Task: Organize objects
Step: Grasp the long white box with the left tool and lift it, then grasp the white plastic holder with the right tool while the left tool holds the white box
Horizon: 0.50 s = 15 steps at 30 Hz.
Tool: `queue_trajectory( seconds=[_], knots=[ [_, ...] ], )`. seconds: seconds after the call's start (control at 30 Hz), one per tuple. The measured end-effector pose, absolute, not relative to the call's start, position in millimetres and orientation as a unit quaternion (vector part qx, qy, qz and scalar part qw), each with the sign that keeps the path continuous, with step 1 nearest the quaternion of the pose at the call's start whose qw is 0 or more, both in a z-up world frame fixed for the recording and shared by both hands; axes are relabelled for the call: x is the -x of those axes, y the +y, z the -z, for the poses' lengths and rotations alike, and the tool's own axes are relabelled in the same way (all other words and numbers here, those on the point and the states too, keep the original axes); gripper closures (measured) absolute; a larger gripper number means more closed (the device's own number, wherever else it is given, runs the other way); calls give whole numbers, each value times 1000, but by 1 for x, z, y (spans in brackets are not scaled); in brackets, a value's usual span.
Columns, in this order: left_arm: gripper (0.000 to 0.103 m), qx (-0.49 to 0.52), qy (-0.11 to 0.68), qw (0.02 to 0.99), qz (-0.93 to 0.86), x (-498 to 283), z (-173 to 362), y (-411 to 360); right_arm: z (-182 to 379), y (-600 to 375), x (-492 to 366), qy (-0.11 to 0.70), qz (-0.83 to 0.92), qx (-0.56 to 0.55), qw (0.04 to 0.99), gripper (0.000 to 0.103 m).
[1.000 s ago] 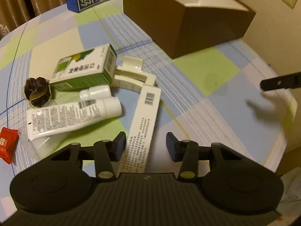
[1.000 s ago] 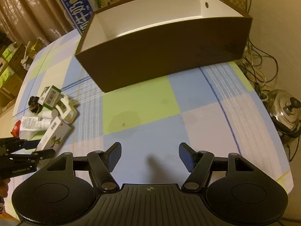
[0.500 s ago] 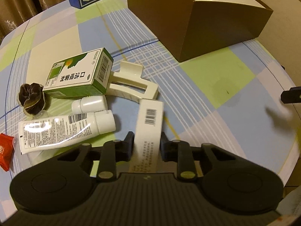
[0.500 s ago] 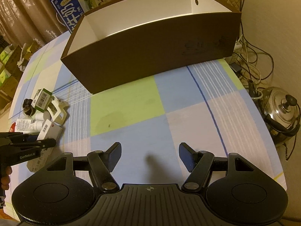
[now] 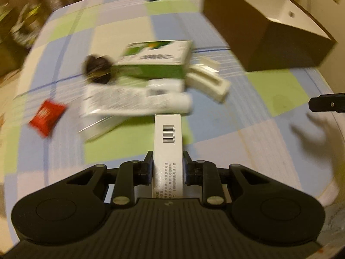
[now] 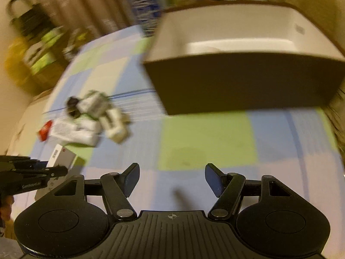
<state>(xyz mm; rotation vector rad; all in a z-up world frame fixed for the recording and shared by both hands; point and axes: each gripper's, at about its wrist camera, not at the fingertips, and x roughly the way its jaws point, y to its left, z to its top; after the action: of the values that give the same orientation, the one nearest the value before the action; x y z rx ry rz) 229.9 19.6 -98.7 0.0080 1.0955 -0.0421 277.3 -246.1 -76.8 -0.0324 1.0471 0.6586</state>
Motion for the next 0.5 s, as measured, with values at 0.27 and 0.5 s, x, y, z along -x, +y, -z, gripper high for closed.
queue_trajectory(
  seconds=[0.27, 0.5],
  knots=[
    [82, 48, 511, 856, -57, -208, 87, 74, 87, -167, -278, 445, -410, 80, 793, 38],
    [82, 67, 505, 857, -83, -206, 83, 99, 116, -112, -290, 397, -434, 164, 792, 41]
  ],
)
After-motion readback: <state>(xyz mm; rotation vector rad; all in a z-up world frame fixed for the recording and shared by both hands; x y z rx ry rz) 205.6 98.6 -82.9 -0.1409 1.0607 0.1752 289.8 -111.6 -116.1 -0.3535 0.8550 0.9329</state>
